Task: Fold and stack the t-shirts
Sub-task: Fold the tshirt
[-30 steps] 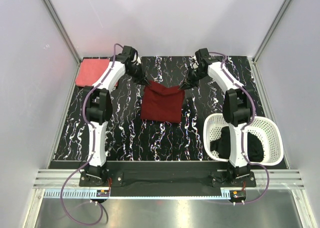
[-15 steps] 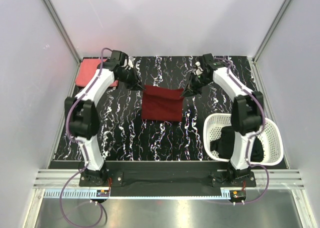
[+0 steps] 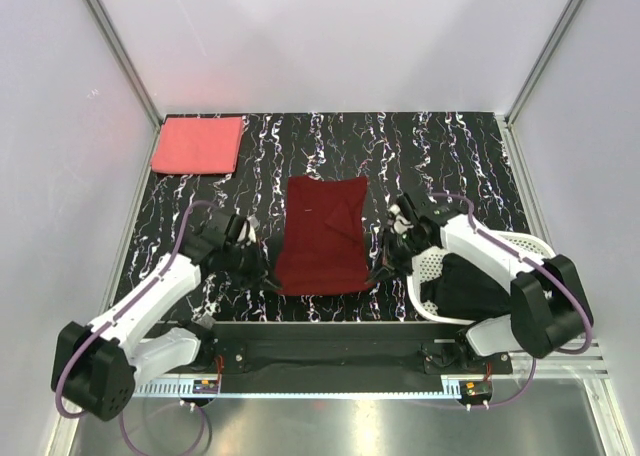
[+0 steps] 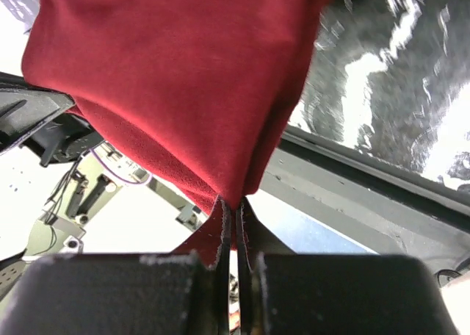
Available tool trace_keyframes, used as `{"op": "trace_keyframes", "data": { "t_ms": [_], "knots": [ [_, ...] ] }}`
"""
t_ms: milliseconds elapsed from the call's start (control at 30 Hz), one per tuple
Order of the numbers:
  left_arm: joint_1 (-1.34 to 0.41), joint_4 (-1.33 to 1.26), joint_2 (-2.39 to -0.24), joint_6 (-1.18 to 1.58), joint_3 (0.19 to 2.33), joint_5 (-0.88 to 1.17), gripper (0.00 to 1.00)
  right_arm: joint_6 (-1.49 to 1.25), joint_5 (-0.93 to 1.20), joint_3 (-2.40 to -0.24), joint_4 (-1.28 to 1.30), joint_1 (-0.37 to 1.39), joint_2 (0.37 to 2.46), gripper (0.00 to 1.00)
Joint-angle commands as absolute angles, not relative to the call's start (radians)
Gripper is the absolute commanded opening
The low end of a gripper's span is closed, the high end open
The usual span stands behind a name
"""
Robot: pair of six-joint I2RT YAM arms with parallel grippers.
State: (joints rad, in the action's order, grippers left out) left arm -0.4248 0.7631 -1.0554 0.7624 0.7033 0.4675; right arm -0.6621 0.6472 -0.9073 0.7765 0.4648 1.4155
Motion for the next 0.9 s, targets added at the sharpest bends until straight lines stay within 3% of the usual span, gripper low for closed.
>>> {"op": "trace_keyframes", "data": {
  "t_ms": [0, 367, 867],
  "knots": [
    [-0.433, 0.721, -0.991, 0.827, 0.626, 0.442, 0.03, -0.738, 0.658, -0.812, 0.696, 0.474, 1.332, 0.00],
    [-0.468, 0.735, -1.043, 0.792, 0.620, 0.460, 0.03, -0.831, 0.681, -0.681, 0.621, 0.569, 1.309, 0.00],
    [-0.522, 0.802, -0.879, 0.851, 0.393, 0.479, 0.05, -0.827, 0.629, -0.546, 0.557, 0.578, 1.266, 0.00]
  ]
}}
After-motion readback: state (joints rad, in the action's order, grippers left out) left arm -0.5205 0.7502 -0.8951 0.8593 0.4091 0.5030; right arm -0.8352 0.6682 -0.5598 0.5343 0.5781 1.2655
